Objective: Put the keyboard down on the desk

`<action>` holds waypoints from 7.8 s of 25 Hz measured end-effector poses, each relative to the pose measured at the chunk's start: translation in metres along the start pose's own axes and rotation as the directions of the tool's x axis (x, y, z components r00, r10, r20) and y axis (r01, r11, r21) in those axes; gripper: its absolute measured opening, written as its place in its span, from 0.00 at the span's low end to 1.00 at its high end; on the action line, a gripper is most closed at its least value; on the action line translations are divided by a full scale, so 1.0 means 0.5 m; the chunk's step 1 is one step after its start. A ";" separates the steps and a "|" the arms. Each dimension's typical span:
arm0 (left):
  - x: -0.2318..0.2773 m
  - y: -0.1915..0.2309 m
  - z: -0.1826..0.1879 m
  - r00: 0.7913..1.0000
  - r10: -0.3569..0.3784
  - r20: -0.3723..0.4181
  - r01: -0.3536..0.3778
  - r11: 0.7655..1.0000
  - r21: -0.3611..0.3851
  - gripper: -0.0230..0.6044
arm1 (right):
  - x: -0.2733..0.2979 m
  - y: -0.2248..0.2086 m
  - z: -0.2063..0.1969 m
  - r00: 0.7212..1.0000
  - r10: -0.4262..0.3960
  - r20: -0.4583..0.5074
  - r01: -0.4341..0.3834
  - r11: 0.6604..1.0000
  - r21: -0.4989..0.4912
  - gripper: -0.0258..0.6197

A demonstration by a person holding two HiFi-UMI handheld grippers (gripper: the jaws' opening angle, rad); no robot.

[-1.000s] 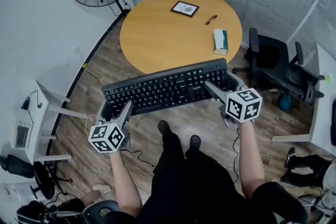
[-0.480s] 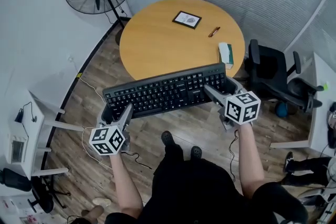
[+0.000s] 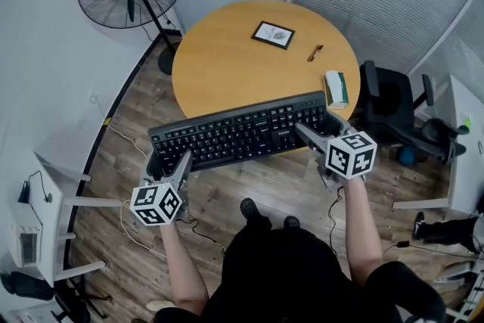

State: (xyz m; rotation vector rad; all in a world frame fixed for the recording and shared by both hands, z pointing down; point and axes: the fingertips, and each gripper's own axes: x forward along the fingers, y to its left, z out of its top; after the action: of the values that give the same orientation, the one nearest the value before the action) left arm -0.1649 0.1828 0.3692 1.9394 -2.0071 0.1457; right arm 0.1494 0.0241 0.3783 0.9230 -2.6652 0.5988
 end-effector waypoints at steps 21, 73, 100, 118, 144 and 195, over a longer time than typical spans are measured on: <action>0.129 0.046 -0.090 0.991 -0.076 -0.114 0.075 0.997 -0.013 0.67 | 0.057 -0.057 -0.105 0.990 -0.101 -0.097 0.111 0.989 0.098 0.62; 0.570 0.232 -0.106 0.944 -0.032 -0.329 0.008 0.997 -0.074 0.67 | 0.503 -0.293 -0.072 0.956 -0.061 -0.288 0.121 0.974 0.194 0.63; 0.877 0.467 -0.210 0.860 -0.153 -0.486 0.100 0.986 -0.134 0.67 | 0.806 -0.351 -0.159 0.902 -0.145 -0.406 0.268 0.927 0.264 0.63; 0.912 0.483 -0.279 0.822 -0.154 -0.548 0.094 0.986 -0.135 0.67 | 0.838 -0.377 -0.237 0.877 -0.151 -0.456 0.310 0.902 0.299 0.63; 0.916 0.481 -0.299 0.815 -0.120 -0.568 0.075 0.992 -0.102 0.67 | 0.841 -0.393 -0.263 0.865 -0.201 -0.460 0.349 0.899 0.264 0.64; 0.709 0.254 -0.133 0.938 0.004 -0.348 -0.011 1.000 -0.017 0.63 | 0.669 -0.281 -0.069 0.969 -0.107 -0.221 0.123 0.991 0.059 0.51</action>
State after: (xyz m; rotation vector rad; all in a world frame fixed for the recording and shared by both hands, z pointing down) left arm -0.2806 -0.1255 0.5637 1.7488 -1.7749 0.4381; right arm -0.0138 -0.2371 0.5729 0.9635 -2.3930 0.7285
